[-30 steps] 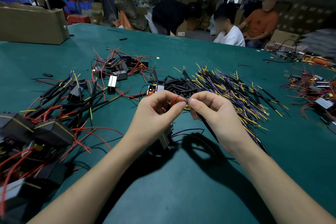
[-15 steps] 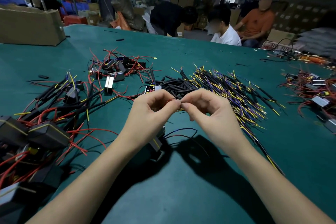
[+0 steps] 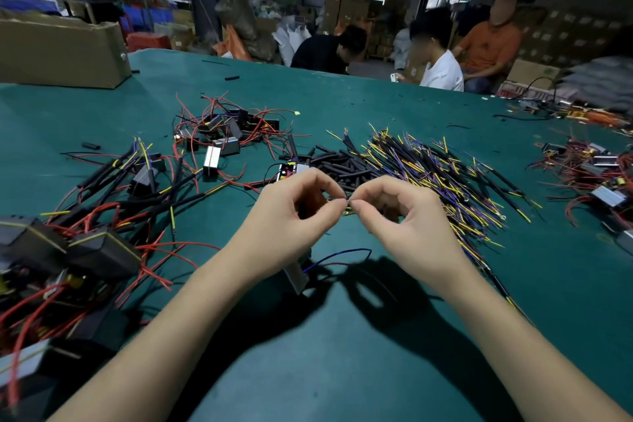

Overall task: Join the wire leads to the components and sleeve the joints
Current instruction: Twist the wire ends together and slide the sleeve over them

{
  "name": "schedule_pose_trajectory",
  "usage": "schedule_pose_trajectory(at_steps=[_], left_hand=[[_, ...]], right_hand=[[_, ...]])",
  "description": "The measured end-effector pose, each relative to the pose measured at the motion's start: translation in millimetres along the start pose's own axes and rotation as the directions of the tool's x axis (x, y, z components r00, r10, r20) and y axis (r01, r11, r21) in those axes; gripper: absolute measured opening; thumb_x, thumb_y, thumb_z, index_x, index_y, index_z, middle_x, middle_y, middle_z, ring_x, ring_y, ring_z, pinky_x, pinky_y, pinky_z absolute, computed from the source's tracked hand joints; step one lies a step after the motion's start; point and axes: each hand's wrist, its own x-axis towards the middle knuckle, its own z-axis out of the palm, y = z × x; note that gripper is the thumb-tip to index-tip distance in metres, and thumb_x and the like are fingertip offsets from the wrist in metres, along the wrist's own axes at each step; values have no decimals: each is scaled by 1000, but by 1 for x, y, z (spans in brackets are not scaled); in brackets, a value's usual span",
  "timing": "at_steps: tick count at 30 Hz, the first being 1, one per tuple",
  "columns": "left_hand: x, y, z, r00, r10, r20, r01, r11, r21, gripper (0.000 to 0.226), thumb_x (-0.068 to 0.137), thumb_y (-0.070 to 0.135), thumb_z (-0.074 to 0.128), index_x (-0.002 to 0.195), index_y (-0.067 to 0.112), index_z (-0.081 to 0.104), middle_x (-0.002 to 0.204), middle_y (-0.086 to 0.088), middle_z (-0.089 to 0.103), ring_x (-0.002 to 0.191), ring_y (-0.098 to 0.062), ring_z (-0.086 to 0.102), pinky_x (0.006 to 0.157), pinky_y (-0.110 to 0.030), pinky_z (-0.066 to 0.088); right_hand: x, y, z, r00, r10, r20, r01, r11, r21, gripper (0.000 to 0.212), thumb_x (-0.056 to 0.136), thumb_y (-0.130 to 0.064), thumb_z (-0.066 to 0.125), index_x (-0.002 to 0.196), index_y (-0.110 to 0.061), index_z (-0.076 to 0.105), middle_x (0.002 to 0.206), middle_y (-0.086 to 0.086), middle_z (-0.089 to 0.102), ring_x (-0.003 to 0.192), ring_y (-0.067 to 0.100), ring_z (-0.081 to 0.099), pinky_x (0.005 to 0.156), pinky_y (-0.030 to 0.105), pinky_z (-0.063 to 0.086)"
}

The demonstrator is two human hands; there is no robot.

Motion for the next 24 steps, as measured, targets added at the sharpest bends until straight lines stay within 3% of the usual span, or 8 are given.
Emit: schedule_pose_trajectory(at_steps=[4, 8, 12, 14, 17, 19, 21, 24], left_hand=[[-2, 1, 2, 998, 62, -26, -60, 994, 97, 7, 83, 7, 69, 80, 12, 66, 59, -6, 55, 54, -11, 44, 56, -31, 41], [0, 0, 4, 1000, -8, -15, 10, 994, 112, 11, 87, 10, 65, 76, 12, 65, 58, 8, 52, 52, -4, 40, 54, -21, 36], [3, 2, 4, 954, -288, 84, 291, 957, -24, 21, 91, 15, 60, 73, 6, 64, 62, 5, 49, 53, -4, 37, 51, -14, 31], [5, 4, -1, 881, -432, 193, 465, 867, -181, 25, 90, 13, 60, 65, 10, 63, 61, 3, 53, 56, -5, 44, 56, -13, 35], [5, 5, -6, 878, -420, 228, 460, 872, -165, 17, 90, 15, 61, 73, 14, 65, 70, 2, 56, 67, -10, 45, 67, -19, 37], [2, 2, -5, 967, -225, 123, 210, 970, 122, 7, 88, 17, 65, 81, 18, 64, 73, 8, 59, 66, -5, 48, 69, -19, 39], [-1, -1, -1, 996, 11, 89, -47, 908, 417, 8, 83, 21, 70, 88, 21, 64, 81, 11, 59, 76, -6, 52, 80, -29, 38], [-2, 0, -5, 975, 188, 118, -220, 757, 615, 11, 83, 31, 65, 89, 22, 64, 80, 13, 51, 79, -10, 52, 79, -32, 29]], right_hand=[[0, 2, 0, 996, 91, 22, -92, 995, 30, 17, 86, -5, 66, 77, -19, 67, 69, -8, 65, 61, 6, 53, 62, 36, 47], [-1, 1, -2, 997, -71, 25, 74, 985, -158, 9, 84, -8, 64, 80, -15, 66, 74, -5, 63, 66, 14, 56, 63, 32, 47], [0, 1, -3, 867, -477, 146, 442, 600, -667, 10, 86, -7, 60, 77, -10, 64, 76, 0, 62, 67, 23, 58, 60, 37, 41], [1, 0, 1, 801, -569, 188, 498, 457, -737, 14, 88, -6, 58, 75, -8, 65, 75, 3, 63, 66, 27, 59, 58, 37, 40], [-1, -1, 5, 882, -459, 109, 422, 665, -616, 8, 85, -7, 61, 79, -10, 65, 77, -1, 61, 69, 22, 58, 61, 37, 42], [-3, 1, 1, 964, -254, 79, 263, 871, -415, 7, 84, -8, 63, 81, -14, 64, 77, -6, 59, 71, 17, 56, 66, 36, 45], [-3, 3, -2, 994, -78, 74, 94, 964, -248, 13, 84, -6, 65, 79, -18, 65, 74, -8, 60, 68, 10, 55, 66, 26, 44], [1, 1, -4, 990, 78, 116, -63, 990, -125, 19, 84, -6, 66, 76, -23, 66, 69, -10, 64, 62, -1, 53, 62, 12, 39]])
